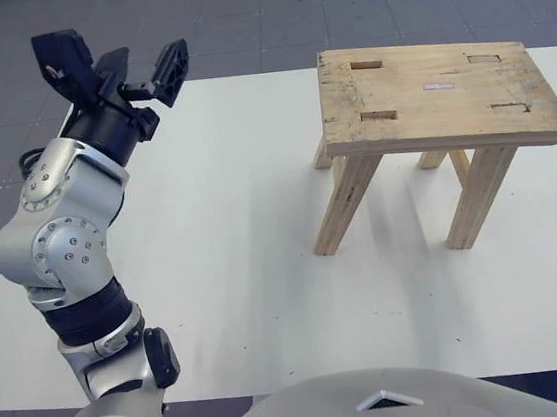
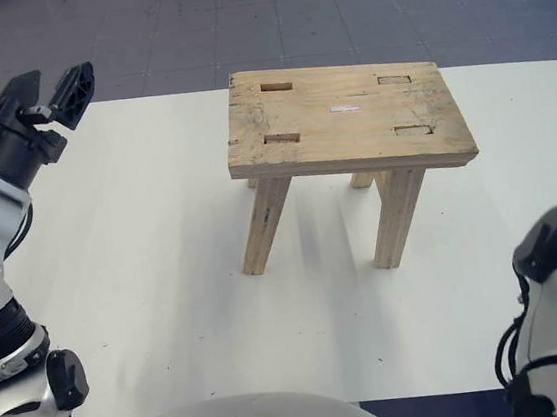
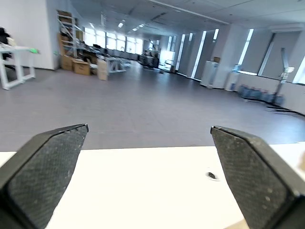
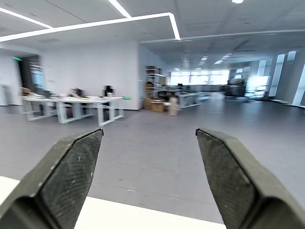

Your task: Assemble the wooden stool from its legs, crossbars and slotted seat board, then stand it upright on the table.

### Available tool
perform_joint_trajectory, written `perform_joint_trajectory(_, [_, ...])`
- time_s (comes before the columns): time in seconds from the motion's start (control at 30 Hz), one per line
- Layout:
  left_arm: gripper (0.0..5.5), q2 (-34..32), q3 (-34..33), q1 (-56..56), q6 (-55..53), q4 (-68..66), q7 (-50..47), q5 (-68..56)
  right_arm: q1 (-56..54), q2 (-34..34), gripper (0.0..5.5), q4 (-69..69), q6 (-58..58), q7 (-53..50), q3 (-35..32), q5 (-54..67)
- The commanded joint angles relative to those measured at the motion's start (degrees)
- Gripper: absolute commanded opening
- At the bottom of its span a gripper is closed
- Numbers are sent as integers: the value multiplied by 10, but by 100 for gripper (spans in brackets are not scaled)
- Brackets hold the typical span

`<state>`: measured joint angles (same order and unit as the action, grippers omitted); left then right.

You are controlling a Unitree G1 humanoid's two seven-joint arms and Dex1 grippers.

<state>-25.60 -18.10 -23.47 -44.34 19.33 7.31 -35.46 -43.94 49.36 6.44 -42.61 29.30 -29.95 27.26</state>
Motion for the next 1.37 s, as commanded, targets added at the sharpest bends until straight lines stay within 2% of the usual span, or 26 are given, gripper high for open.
perform_joint_trajectory(0.03, [476, 5, 13, 22, 42, -74, 26, 35, 108, -23, 359, 57, 140, -11, 12, -73])
perform_joint_trajectory(0.13, [476, 23, 28, 35, 93, -136, 58, 57, 150, -96, 359, 125, 224, -31, 42, -97])
perform_joint_trajectory(0.27, [476, 51, 47, 47, 191, -229, 81, 103, 191, -187, 359, 124, 300, -59, 112, -135])
perform_joint_trajectory(0.37, [476, 76, 50, 53, 265, -278, 83, 127, 205, -230, 359, 146, 348, -82, 142, -159])
perform_joint_trajectory(0.53, [476, 94, 51, 45, 392, -353, 86, 174, 243, -279, 359, 159, 396, -105, 153, -163])
perform_joint_trajectory(0.7, [476, 113, 53, 57, 450, -400, 106, 177, 292, -331, 359, 115, 408, -115, 203, -179])
perform_joint_trajectory(0.97, [476, 120, 63, 75, 468, -410, 120, 190, 328, -361, 359, 100, 409, -130, 231, -191])
perform_joint_trajectory(1.17, [476, 110, 49, 78, 475, -434, 117, 189, 336, -351, 359, 105, 416, -181, 201, -205])
perform_joint_trajectory(1.37, [476, 116, 28, 82, 458, -429, 107, 174, 378, -355, 359, 14, 405, -223, 198, -229])
